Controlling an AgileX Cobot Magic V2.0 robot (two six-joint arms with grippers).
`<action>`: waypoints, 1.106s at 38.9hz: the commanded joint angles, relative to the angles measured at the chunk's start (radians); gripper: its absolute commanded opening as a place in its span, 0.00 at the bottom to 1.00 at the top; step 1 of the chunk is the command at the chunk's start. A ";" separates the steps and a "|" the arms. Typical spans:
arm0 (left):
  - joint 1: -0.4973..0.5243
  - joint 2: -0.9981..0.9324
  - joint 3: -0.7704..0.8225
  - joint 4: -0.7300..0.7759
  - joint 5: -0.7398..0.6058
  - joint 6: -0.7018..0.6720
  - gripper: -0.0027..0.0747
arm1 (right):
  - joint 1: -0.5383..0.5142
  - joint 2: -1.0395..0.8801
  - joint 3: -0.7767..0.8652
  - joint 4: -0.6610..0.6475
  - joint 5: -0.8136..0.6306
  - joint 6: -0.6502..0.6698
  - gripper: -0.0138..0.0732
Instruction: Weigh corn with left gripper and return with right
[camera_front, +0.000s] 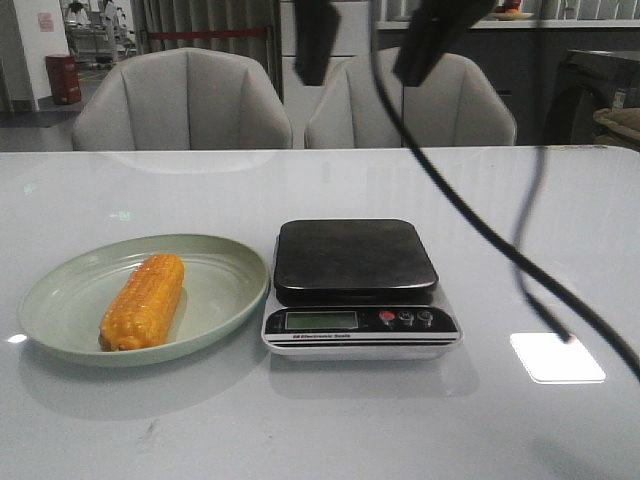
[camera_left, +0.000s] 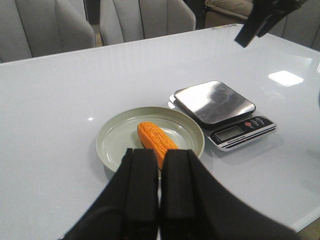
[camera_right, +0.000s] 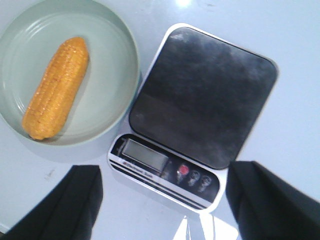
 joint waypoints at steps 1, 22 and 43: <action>0.002 0.001 -0.023 0.007 -0.070 -0.001 0.18 | -0.030 -0.163 0.115 -0.004 -0.112 -0.027 0.85; 0.002 0.001 -0.023 0.007 -0.070 -0.001 0.18 | -0.047 -0.934 0.868 -0.084 -0.551 -0.035 0.85; 0.002 0.001 -0.023 0.007 -0.070 -0.001 0.18 | -0.047 -1.504 1.369 -0.151 -0.953 -0.035 0.85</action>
